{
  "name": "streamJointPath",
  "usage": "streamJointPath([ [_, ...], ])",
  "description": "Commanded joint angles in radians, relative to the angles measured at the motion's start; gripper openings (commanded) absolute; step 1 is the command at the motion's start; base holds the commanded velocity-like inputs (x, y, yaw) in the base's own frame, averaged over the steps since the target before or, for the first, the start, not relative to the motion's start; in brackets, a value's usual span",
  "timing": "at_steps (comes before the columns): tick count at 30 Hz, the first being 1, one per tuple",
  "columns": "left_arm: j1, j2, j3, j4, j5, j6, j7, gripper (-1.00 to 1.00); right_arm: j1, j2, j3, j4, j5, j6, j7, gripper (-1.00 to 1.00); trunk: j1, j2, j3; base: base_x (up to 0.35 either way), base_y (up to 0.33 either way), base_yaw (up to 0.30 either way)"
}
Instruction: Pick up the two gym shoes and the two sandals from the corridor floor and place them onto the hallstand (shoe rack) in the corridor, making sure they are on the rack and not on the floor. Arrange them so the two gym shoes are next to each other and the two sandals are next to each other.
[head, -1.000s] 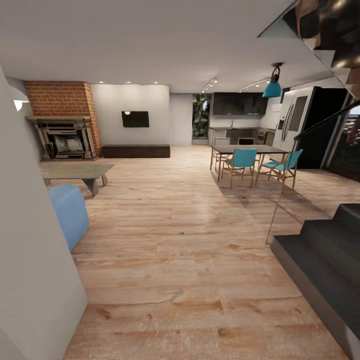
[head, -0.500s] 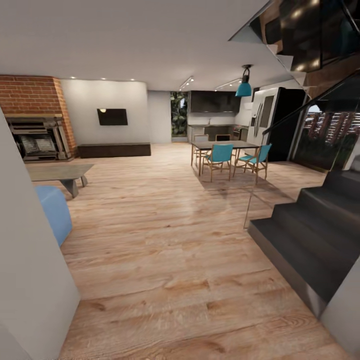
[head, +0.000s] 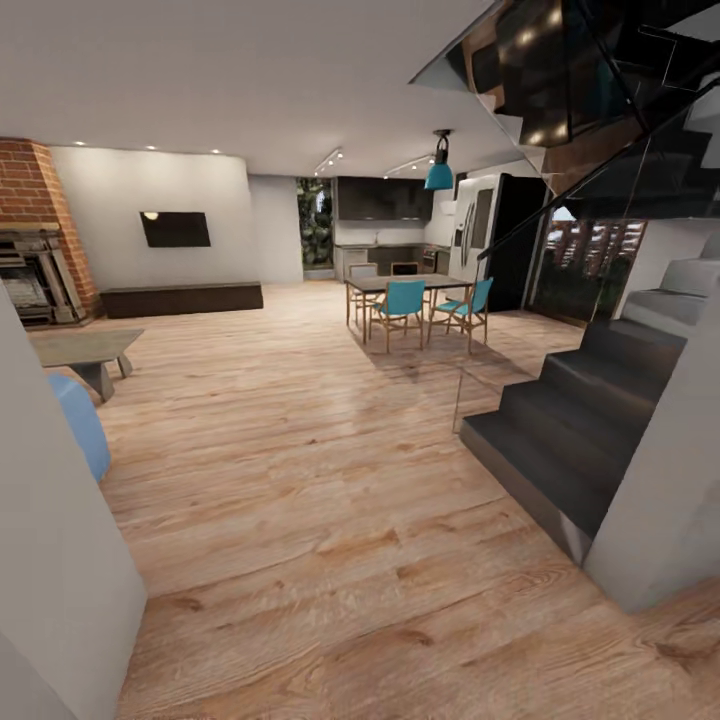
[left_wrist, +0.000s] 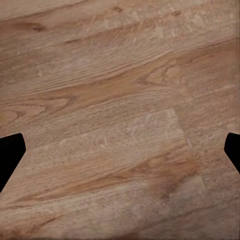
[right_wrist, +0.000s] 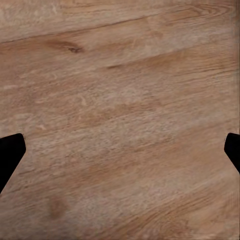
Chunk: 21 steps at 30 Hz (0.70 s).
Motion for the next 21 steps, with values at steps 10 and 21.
streamJointPath([
  [10, -0.001, 0.000, 0.001, 0.000, 0.001, -0.002, 0.000, 1.00, -0.001, 0.000, -0.001, 0.000, 0.000, -0.004, 0.000, 1.00, -0.001, -0.001, -0.010, -0.259, 0.235, -0.267],
  [21, -0.001, 0.000, 0.001, 0.000, 0.001, -0.003, 0.000, 1.00, -0.001, 0.000, -0.002, 0.000, 0.000, -0.004, 0.000, 1.00, -0.001, -0.001, -0.019, -0.241, 0.235, -0.267],
])
